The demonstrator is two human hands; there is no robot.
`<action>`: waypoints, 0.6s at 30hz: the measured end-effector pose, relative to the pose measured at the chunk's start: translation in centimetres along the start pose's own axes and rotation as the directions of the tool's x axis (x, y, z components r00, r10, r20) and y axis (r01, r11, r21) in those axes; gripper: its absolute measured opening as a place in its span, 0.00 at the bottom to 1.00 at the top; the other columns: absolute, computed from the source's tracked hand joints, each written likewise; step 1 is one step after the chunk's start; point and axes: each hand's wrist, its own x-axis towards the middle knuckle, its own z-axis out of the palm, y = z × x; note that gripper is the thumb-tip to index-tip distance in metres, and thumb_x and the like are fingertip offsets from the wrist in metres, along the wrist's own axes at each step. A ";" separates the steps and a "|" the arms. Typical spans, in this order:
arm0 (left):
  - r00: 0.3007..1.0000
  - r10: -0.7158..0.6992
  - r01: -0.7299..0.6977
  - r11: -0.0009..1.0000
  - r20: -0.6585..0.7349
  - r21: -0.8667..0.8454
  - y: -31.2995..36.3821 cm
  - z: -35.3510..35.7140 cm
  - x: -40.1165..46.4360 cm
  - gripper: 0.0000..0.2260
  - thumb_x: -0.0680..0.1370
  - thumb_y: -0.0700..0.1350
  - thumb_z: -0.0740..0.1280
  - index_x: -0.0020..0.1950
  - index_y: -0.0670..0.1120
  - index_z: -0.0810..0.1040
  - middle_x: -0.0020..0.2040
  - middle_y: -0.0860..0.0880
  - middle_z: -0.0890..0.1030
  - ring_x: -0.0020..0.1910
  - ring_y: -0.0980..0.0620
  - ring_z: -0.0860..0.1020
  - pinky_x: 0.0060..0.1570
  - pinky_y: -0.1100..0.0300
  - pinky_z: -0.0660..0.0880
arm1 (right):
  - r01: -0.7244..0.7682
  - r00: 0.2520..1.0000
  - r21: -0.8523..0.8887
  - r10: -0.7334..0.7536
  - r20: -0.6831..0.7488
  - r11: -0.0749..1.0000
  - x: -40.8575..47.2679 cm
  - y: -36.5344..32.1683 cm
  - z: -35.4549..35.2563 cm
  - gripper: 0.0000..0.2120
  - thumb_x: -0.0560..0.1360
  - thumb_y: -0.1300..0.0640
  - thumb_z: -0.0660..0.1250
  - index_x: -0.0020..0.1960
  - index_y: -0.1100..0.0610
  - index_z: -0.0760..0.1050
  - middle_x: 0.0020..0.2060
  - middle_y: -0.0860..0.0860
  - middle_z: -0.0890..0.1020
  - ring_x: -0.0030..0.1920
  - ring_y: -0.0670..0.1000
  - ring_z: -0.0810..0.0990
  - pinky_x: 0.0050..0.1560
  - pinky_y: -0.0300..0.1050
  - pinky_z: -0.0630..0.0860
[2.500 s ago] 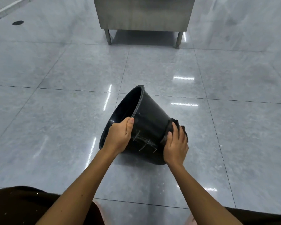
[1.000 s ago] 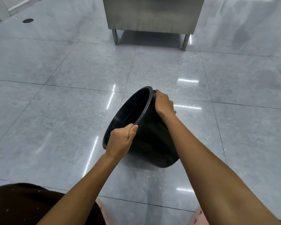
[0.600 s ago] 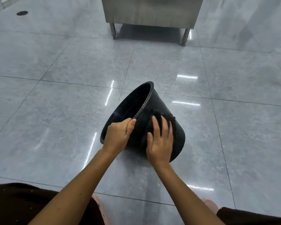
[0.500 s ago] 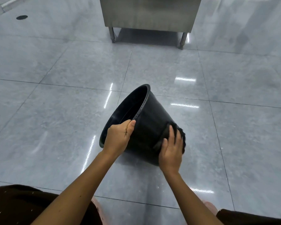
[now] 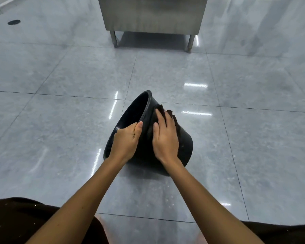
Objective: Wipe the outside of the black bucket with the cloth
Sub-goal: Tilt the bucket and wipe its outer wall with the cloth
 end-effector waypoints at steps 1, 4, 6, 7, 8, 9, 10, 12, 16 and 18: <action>1.000 -0.004 0.004 1.000 0.016 -0.008 0.1 0.0 0.3 0.20 0.80 0.50 0.55 0.28 0.54 0.58 0.22 0.54 0.62 0.23 0.57 0.68 0.26 0.70 0.65 | 0.042 0.999 -0.050 -0.042 0.003 0.998 -0.7 0.8 0.0 0.23 0.81 0.47 0.49 0.75 0.48 0.61 0.76 0.49 0.62 0.77 0.51 0.56 0.73 0.48 0.57; 0.999 -0.011 0.012 0.999 0.043 -0.030 -0.4 -0.3 0.8 0.17 0.80 0.53 0.54 0.30 0.54 0.60 0.24 0.54 0.64 0.22 0.56 0.64 0.25 0.68 0.63 | -0.064 0.998 -0.111 0.062 -0.014 0.992 -0.8 4.0 0.1 0.24 0.81 0.45 0.47 0.75 0.48 0.61 0.75 0.50 0.63 0.76 0.53 0.59 0.74 0.52 0.59; 0.998 -0.039 0.041 0.998 0.056 -0.043 -1.4 -0.6 0.3 0.14 0.80 0.53 0.54 0.34 0.54 0.64 0.25 0.53 0.65 0.23 0.56 0.65 0.24 0.67 0.62 | -0.164 0.986 -0.116 0.163 -0.021 0.980 0.5 5.3 0.0 0.22 0.81 0.46 0.47 0.74 0.49 0.63 0.73 0.50 0.66 0.73 0.54 0.63 0.72 0.53 0.63; 0.996 -0.059 0.063 0.997 0.065 -0.051 -2.0 -1.0 -0.3 0.14 0.80 0.52 0.54 0.35 0.53 0.64 0.25 0.53 0.65 0.23 0.56 0.65 0.25 0.68 0.62 | -0.209 0.978 -0.109 0.207 -0.031 0.972 1.2 5.9 -0.1 0.22 0.81 0.46 0.47 0.73 0.48 0.64 0.71 0.50 0.68 0.71 0.54 0.66 0.71 0.54 0.65; 0.994 -0.076 0.081 0.995 0.078 -0.060 -2.7 -1.3 -0.9 0.14 0.80 0.52 0.53 0.33 0.54 0.63 0.25 0.53 0.65 0.23 0.57 0.66 0.25 0.68 0.62 | -0.266 0.964 -0.092 0.264 -0.039 0.960 1.9 6.6 -0.4 0.22 0.81 0.45 0.47 0.72 0.48 0.65 0.70 0.50 0.69 0.69 0.55 0.68 0.69 0.55 0.65; 0.992 -0.085 0.091 0.994 0.097 -0.065 -3.2 -1.5 -1.6 0.15 0.79 0.52 0.53 0.32 0.54 0.62 0.25 0.54 0.64 0.23 0.57 0.67 0.25 0.68 0.63 | -0.352 0.936 -0.064 0.351 -0.036 0.934 2.5 7.4 -0.8 0.22 0.81 0.45 0.46 0.72 0.48 0.65 0.71 0.51 0.69 0.69 0.57 0.68 0.69 0.57 0.65; 0.990 -0.083 0.090 0.994 0.116 -0.058 -3.5 -1.6 -2.2 0.15 0.78 0.53 0.53 0.31 0.55 0.61 0.25 0.54 0.63 0.23 0.58 0.67 0.25 0.68 0.63 | -0.457 0.889 -0.038 0.457 -0.018 0.888 3.0 8.1 -1.2 0.22 0.81 0.45 0.45 0.72 0.49 0.64 0.72 0.53 0.67 0.70 0.58 0.67 0.70 0.58 0.63; 0.990 -0.054 0.057 0.998 0.129 -0.019 -3.6 -1.4 -2.8 0.15 0.77 0.55 0.52 0.30 0.55 0.59 0.24 0.56 0.62 0.23 0.58 0.68 0.25 0.68 0.64 | -0.647 0.762 -0.015 0.647 0.034 0.762 3.5 9.4 -1.9 0.23 0.82 0.47 0.44 0.73 0.52 0.63 0.74 0.56 0.64 0.71 0.62 0.65 0.72 0.59 0.60; 0.999 0.023 -0.025 0.999 0.044 0.039 -2.5 -0.6 -1.9 0.16 0.76 0.58 0.49 0.33 0.52 0.62 0.22 0.57 0.60 0.21 0.54 0.69 0.25 0.70 0.66 | -0.672 0.741 0.033 0.672 0.022 0.740 2.9 7.9 -1.7 0.23 0.82 0.49 0.44 0.73 0.53 0.64 0.74 0.56 0.64 0.72 0.61 0.63 0.74 0.60 0.57; 0.999 0.039 -0.038 0.998 -0.015 0.042 -2.0 -0.8 -1.0 0.17 0.76 0.57 0.49 0.34 0.49 0.65 0.21 0.58 0.60 0.19 0.55 0.67 0.23 0.71 0.65 | -0.526 0.847 0.070 0.529 -0.046 0.848 0.9 5.6 -0.6 0.22 0.82 0.49 0.47 0.73 0.50 0.66 0.74 0.54 0.66 0.73 0.58 0.64 0.74 0.58 0.58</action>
